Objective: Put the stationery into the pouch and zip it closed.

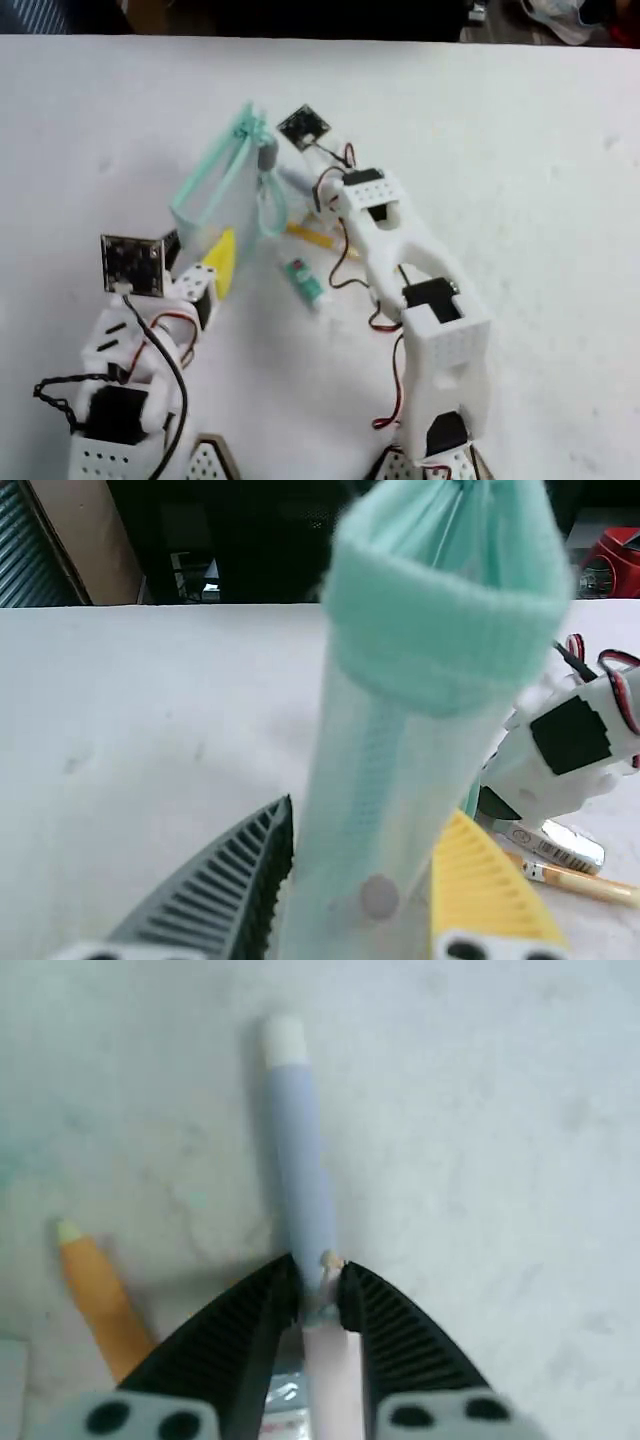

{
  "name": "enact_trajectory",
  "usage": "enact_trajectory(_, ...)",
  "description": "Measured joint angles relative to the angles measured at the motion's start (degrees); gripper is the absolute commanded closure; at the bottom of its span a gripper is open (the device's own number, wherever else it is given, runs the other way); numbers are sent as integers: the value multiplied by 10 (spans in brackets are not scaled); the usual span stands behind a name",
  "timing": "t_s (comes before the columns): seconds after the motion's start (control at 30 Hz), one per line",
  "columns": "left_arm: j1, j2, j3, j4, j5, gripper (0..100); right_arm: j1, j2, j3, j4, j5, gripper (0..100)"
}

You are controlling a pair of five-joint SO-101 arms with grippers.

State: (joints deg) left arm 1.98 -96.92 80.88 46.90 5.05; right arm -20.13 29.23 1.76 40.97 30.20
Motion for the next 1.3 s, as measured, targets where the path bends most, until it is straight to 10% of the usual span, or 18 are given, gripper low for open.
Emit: enact_trajectory(1.3, 0, 0, 0, 0, 4, 779, 99, 1, -25, 56, -144, 981)
